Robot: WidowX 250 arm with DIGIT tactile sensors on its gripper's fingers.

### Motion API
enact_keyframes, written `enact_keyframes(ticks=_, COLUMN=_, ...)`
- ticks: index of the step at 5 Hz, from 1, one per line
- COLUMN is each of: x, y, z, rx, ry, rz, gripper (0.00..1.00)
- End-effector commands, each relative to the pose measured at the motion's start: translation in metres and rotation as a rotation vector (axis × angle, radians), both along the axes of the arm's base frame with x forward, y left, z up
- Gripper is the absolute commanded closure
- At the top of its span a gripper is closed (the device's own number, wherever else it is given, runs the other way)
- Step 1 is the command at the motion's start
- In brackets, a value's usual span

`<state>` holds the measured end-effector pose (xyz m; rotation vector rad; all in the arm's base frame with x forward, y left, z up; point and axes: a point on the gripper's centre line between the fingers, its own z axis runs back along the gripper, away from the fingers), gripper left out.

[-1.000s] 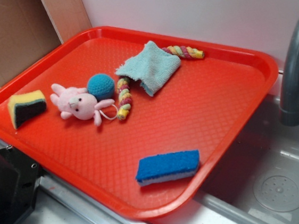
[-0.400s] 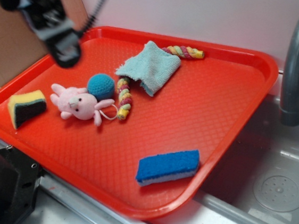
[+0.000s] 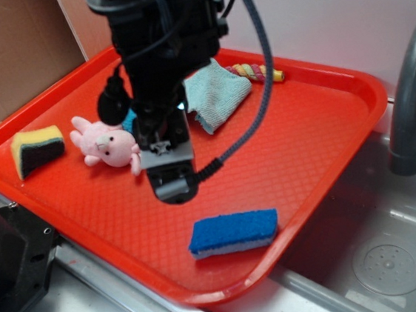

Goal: Grab the blue sponge.

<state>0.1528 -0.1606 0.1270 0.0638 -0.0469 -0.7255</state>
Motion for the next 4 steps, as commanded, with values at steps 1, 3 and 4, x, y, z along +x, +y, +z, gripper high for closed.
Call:
enact_keyframes(ticks=1, x=-0.007, y=-0.007, z=0.012, rx=-0.038, ry=-0.036, rz=0.001, gripper=0.00)
enact_keyframes(ticks=3, x=-0.009, y=-0.017, z=-0.049, rx=-0.078, ry=-0.089, rz=-0.064, gripper=0.00)
enact_keyframes(ticks=4, x=-0.005, y=-0.014, z=-0.085, rx=-0.110, ry=-0.071, rz=-0.078, gripper=0.00)
